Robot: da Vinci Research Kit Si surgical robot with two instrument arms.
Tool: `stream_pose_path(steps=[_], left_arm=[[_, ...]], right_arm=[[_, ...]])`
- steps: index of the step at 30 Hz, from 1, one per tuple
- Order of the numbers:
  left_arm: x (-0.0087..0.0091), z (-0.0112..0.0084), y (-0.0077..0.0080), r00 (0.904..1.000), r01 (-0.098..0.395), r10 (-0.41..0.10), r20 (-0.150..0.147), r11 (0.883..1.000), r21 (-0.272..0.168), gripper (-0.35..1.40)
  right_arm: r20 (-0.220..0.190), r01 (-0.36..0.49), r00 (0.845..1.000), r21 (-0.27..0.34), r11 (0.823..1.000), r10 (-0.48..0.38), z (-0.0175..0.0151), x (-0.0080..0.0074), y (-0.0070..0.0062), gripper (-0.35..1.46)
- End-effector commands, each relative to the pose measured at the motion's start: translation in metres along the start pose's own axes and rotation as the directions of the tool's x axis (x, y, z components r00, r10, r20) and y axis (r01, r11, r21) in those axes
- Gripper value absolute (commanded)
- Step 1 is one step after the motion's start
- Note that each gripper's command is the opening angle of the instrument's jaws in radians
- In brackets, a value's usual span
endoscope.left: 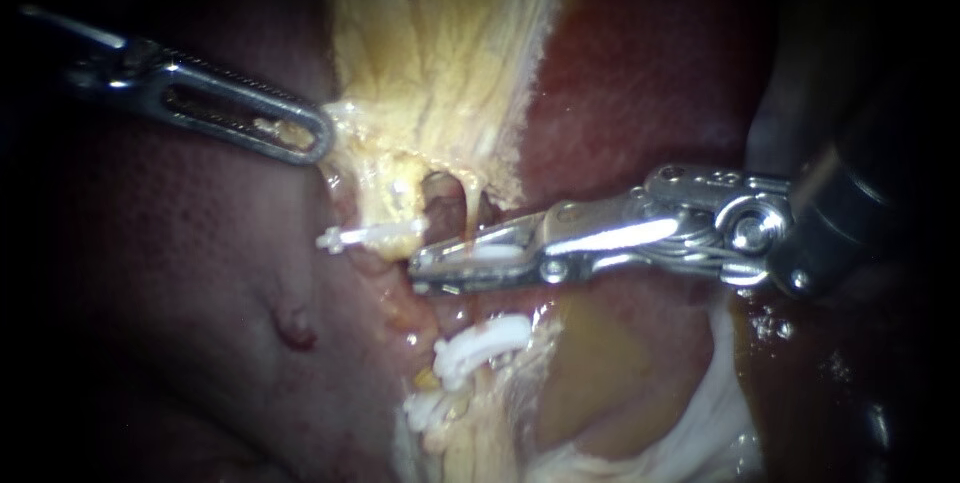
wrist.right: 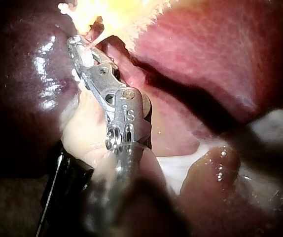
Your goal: Going back third clip right tube
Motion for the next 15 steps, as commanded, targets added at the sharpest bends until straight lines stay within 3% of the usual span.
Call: stream_pose_path(steps=[1,6,8,10,12,15], left_arm=[[0.0000,0.0000,0.0000,1.0000,0.000,0.000,0.000,1.000,-0.001,-0.35],[0.0000,0.0000,0.0000,1.0000,0.000,0.000,0.000,1.000,-0.001,-0.35],[0.0000,0.0000,0.0000,1.0000,0.000,0.000,0.000,1.000,-0.001,-0.35],[0.0000,0.0000,0.0000,1.0000,0.000,0.000,0.000,1.000,-0.001,-0.35],[0.0000,0.0000,0.0000,1.0000,0.000,0.000,0.000,1.000,-0.001,-0.35],[0.0000,0.0000,0.0000,1.0000,0.000,0.000,0.000,1.000,-0.001,-0.35]], right_arm=[[0.000,0.000,1.000,-0.001,1.000,0.000,0.0000,0.0000,0.0000,-0.35],[0.001,-0.005,1.000,0.000,1.000,0.005,0.0001,-0.0002,-0.0001,-0.35],[-0.012,-0.003,1.000,-0.007,1.000,0.003,0.0002,-0.0004,-0.0001,-0.03],[-0.051,-0.008,0.999,-0.029,1.000,0.006,0.0005,-0.0004,0.0001,0.29],[-0.072,-0.011,0.997,-0.055,0.998,0.007,0.0009,-0.0001,0.0006,0.45],[-0.084,-0.014,0.996,-0.078,0.997,0.007,0.0013,-0.0001,0.0013,0.49]])
